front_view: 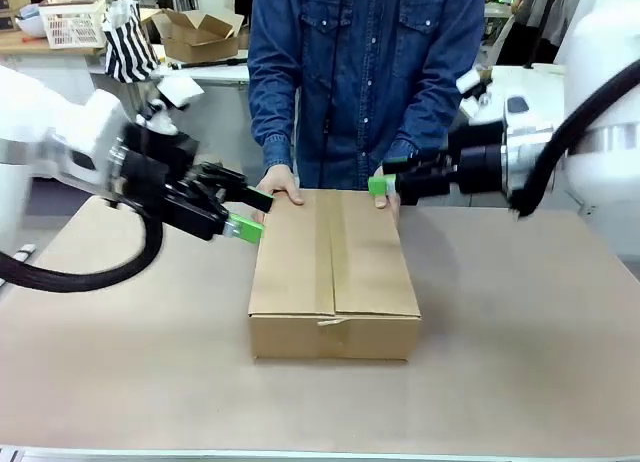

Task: Pack the gift set into the box.
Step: Press and hold the closed box until the human finishes sealing it.

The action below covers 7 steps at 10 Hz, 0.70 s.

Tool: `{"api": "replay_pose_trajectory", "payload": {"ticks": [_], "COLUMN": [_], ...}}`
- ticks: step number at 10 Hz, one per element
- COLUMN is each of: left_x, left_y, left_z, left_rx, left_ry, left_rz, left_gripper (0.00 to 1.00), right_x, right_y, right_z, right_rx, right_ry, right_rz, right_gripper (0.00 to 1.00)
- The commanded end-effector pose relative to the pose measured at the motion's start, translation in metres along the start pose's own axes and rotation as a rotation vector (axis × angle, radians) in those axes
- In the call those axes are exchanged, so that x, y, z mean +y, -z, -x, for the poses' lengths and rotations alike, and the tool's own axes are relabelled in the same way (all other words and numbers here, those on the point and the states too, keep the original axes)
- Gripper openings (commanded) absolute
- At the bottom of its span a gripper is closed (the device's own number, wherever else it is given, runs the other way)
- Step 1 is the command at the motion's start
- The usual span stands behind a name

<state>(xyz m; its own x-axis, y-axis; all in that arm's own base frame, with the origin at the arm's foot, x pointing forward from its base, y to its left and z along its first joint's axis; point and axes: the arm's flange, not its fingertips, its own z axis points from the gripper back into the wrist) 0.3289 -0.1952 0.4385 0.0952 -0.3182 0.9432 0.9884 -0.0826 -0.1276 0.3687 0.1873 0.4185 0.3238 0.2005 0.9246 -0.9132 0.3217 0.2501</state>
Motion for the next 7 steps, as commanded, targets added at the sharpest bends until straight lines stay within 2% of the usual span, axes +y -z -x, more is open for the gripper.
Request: {"api": "replay_pose_trajectory", "payload": {"ticks": [1, 2, 3, 5, 7], "left_x": [-0.015, -0.007, 0.001, 0.009, 0.013], "left_y": [0.034, 0.04, 0.043, 0.049, 0.054], "left_z": [0.065, 0.082, 0.099, 0.124, 0.139], "left_rx": [-0.131, -0.137, -0.129, -0.076, -0.036], "left_ry": [0.005, 0.003, 0.027, 0.054, 0.095], "left_rz": [-0.002, -0.074, -0.096, -0.16, -0.206], "left_gripper": [1.0, 1.0, 1.0, 1.0, 1.0], "right_x": [-0.018, -0.02, -0.021, -0.025, -0.024], "right_y": [0.032, 0.035, 0.038, 0.039, 0.034], "right_z": [0.045, 0.058, 0.068, 0.084, 0.082], "right_rx": [0.018, 0.065, 0.057, 0.041, 0.01], "right_ry": [0.033, 0.022, -0.031, -0.129, -0.185], "right_rz": [-0.173, -0.235, -0.298, -0.293, -0.328], "right_gripper": [1.0, 1.0, 1.0, 1.0, 1.0]}}
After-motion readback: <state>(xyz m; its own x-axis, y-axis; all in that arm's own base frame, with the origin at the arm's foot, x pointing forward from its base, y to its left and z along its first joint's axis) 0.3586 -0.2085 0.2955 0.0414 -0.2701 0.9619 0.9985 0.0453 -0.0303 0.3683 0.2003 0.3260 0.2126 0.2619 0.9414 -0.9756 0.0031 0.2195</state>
